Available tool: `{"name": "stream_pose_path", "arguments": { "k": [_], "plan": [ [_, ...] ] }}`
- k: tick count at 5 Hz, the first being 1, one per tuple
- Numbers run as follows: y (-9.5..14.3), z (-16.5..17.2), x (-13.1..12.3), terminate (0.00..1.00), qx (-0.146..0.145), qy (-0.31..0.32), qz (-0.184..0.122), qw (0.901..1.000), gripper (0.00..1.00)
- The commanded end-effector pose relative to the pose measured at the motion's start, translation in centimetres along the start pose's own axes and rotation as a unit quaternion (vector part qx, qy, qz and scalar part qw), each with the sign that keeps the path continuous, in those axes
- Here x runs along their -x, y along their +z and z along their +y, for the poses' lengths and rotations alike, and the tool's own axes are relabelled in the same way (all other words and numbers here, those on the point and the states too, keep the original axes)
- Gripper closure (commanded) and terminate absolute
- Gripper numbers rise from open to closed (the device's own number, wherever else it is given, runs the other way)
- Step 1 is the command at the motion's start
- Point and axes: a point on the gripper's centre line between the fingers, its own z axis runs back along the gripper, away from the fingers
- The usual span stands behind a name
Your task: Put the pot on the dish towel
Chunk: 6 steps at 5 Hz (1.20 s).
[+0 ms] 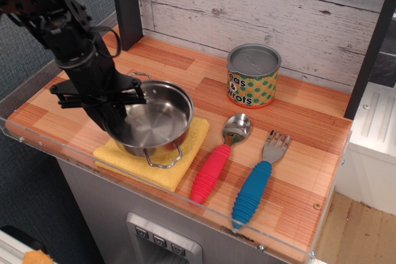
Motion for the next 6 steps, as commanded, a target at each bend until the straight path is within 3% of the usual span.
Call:
{"name": "stream_pose_path", "arguments": {
  "k": [1,2,3,6],
  "plan": [
    [-0.3,0.4,-0.6,0.00,-0.013,-0.011,-0.002,0.9999,1.00],
    [-0.8,0.6,-0.5,0.00,-0.025,-0.012,0.005,0.9996,1.00],
    [-0.8,0.1,-0.4,0.00,-0.030,-0.027,0.014,0.9991,0.00],
    [1.0,0.1,-1.2,0.00,-0.023,-0.022,0.004,0.9995,0.00]
  ]
}}
